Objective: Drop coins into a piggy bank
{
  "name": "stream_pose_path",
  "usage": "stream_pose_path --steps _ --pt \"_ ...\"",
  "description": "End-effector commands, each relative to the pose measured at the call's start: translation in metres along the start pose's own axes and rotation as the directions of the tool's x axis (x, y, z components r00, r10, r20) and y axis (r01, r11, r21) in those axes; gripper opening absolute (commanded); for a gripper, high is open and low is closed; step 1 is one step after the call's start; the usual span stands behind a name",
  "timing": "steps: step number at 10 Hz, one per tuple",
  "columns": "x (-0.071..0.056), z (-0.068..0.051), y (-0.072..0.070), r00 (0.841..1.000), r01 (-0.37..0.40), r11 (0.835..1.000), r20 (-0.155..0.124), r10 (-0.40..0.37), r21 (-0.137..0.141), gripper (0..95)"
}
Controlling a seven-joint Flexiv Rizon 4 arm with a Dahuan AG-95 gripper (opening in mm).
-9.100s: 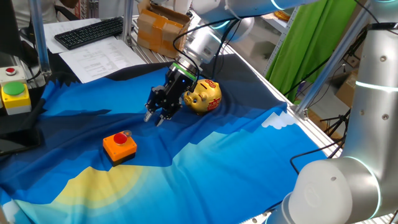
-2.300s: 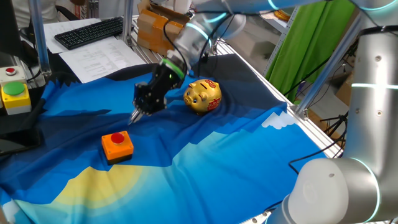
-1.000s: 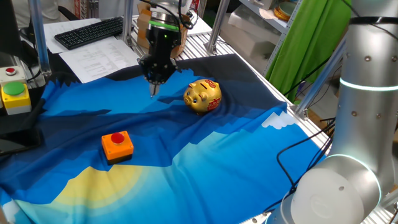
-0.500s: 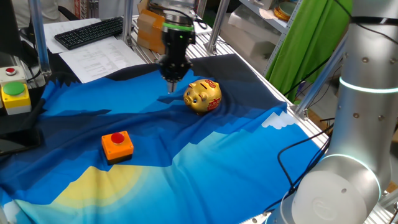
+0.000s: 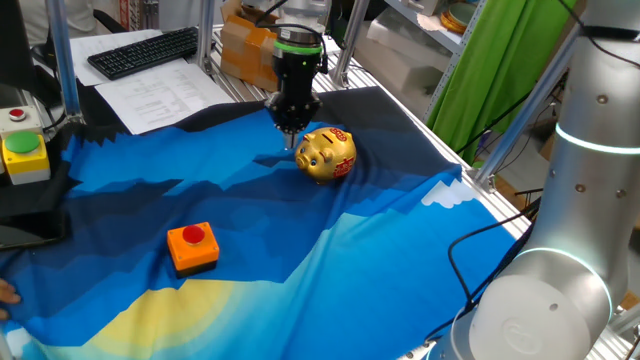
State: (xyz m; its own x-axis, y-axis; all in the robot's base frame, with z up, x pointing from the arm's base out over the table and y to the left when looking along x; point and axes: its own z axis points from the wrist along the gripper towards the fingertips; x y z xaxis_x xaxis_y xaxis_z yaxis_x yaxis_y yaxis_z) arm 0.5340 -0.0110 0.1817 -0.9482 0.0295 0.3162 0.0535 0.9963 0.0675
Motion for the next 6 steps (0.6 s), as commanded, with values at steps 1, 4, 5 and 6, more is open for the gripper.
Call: stream_pose_path --steps 1,4,5,6 --pt "-0.001 -0.004 -0.008 1.0 0.012 1.0 0.004 -0.012 0.012 0.0" --pt "-0.005 -0.011 -0.02 0.999 0.036 0.998 0.006 -0.036 0.052 0.0" --pt "-0.007 -0.013 -0.026 0.999 0.045 0.998 0.004 -0.046 0.049 0.0" --pt "-0.007 -0.013 -0.026 0.999 0.044 0.998 0.005 -0.045 0.05 0.0"
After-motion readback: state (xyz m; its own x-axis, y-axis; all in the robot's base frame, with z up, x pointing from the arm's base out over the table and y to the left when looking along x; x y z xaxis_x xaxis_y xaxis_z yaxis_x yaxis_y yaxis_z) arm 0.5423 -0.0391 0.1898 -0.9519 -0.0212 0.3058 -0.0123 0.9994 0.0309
